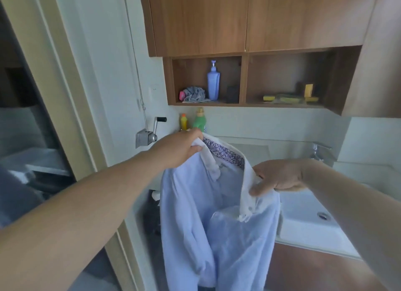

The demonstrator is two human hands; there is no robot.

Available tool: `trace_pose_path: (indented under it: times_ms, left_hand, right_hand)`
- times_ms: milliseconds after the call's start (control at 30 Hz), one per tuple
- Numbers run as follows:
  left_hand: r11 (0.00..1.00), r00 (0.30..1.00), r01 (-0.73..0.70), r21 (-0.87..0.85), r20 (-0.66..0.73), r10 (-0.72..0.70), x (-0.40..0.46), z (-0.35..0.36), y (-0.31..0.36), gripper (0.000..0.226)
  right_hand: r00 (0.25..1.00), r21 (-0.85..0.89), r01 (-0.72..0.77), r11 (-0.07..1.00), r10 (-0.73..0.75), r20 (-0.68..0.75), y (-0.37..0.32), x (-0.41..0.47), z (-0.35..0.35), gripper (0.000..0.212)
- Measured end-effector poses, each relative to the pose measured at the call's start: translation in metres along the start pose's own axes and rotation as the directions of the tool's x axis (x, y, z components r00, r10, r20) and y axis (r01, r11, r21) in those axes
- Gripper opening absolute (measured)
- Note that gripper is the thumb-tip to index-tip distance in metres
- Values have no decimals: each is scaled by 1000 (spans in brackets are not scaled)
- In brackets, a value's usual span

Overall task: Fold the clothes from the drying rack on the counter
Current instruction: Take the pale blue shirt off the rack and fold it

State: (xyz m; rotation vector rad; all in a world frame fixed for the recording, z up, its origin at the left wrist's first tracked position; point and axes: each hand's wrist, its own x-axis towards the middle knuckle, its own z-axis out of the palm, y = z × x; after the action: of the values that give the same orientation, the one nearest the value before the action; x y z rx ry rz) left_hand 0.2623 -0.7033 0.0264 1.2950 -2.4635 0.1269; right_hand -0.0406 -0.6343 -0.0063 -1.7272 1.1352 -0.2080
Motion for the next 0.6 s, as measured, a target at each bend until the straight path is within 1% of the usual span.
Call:
trace_pose_path:
  times_ms: [100, 133, 167, 200, 233, 267, 333, 400, 433, 467, 500, 533, 600]
  left_hand:
    - [991, 977, -93, 92, 202, 73, 38, 1, -18, 25]
    - [987, 964, -118, 105, 252, 89, 60, 6, -29, 28]
    - [981, 957, -140, 132, 272, 100, 71, 4, -35, 31]
    - [973, 956, -166, 162, 269, 118, 95, 9, -46, 34]
    - [961, 958, -192, 201, 252, 138, 113, 12, -55, 37]
    - [949, 960, -208, 236, 237, 151, 131, 15, -64, 39]
    - [934, 966, -222, 278, 195, 171, 166, 29, -85, 37]
    - [935, 974, -206, 288, 154, 167, 200, 47, -109, 37]
    - [934, 977, -200, 294, 131, 168, 208, 55, -115, 37]
    - [936, 979, -189, 298, 131, 156, 228, 68, -128, 37]
    - [941, 982, -174, 291, 126, 142, 238, 80, -135, 36]
    - [946, 984, -157, 283, 128, 125, 251, 94, -144, 35]
    - [958, 986, -140, 251, 128, 110, 283, 125, -167, 31]
  right_hand:
    - [985, -51, -171, 984, 168, -50, 1, 15, -35, 32]
    - [976, -38, -208, 977, 204, -79, 2, 24, -53, 30]
    - [967, -38, -231, 972, 225, -116, -1, 27, -60, 27]
    - [956, -42, -255, 966, 245, -164, -3, 38, -76, 24]
    - [936, -89, -293, 952, 267, -228, -7, 46, -88, 25]
    - [914, -180, -335, 925, 272, -301, -10, 57, -101, 30]
    - [853, -426, -447, 787, 232, -467, -10, 84, -130, 42]
    - [810, -545, -526, 652, 188, -556, 1, 125, -163, 43]
    - [795, -564, -551, 615, 182, -578, 9, 137, -172, 42]
    - [769, -566, -591, 574, 191, -610, 17, 161, -189, 40]
    - [732, -541, -629, 558, 192, -654, 26, 176, -197, 36]
    - [688, -505, -668, 546, 195, -699, 35, 194, -205, 32]
    - [580, -383, -720, 578, 199, -790, 54, 233, -220, 32]
